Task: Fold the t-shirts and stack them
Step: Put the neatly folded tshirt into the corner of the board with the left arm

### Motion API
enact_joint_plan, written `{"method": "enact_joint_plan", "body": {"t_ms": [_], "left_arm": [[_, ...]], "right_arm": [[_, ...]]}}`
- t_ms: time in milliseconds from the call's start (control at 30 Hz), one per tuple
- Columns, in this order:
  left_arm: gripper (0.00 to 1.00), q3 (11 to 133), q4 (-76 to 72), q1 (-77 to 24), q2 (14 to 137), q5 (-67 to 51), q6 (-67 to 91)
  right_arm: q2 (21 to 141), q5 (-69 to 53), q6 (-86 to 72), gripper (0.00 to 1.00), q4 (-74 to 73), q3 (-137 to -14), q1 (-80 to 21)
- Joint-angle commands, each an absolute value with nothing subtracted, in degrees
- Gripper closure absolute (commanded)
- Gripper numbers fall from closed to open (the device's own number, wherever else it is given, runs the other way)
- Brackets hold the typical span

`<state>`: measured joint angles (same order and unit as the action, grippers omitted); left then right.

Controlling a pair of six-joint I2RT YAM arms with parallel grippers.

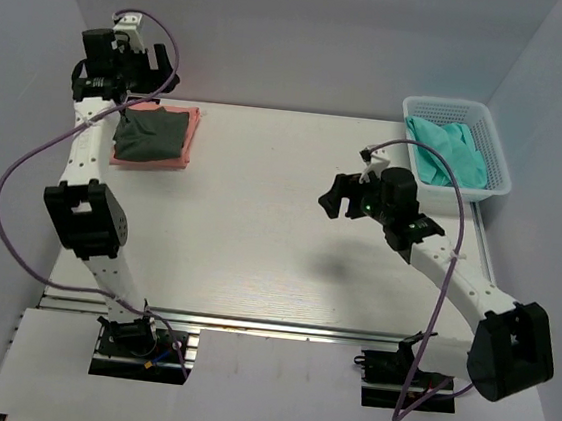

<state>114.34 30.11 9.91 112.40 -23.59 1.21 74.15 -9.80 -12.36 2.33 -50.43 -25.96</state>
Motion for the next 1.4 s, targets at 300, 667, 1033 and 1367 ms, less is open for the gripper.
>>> {"method": "enact_joint_plan", "body": {"t_ms": [300,667,1033,1367], "left_arm": [[0.00,69.6,20.6,4.5,72.4,-15.0,12.9],[0.00,53.4,21.3,1.8,57.7,-14.0,15.5],[0.00,84.2,22.5,5.0,97.5,-4.8,4.8],[0.00,126.6,32.7,14.2,130.9,-10.5,4.8]], "right_arm": [[60.0,-1.1,-16.0,0.10,3.5,-39.6,-25.8],[59.5,-0.9,-17.8,0.10,6.8,-35.6,-25.8],[62.9,-0.7,-14.9,0.10,6.1,-39.3,-25.8],[71.3,3.2,-13.6,0.10,3.5,-46.7,-25.8]]}}
